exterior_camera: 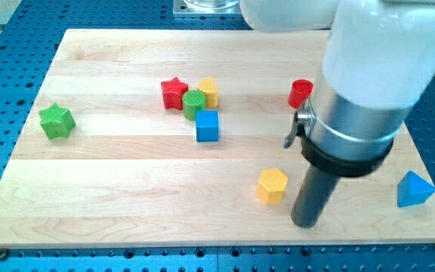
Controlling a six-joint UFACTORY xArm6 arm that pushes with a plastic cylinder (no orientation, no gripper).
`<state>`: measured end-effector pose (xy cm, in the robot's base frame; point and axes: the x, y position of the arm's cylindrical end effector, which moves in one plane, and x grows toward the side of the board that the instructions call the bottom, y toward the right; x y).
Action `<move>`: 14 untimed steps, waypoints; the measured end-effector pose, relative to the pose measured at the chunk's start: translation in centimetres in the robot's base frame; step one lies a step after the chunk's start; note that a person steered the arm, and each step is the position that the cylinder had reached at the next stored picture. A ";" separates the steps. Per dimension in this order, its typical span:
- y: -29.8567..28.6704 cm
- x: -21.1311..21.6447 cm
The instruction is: Push the hexagon into the red circle
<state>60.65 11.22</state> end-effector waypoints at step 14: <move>-6.6 -8.8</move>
<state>51.81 4.65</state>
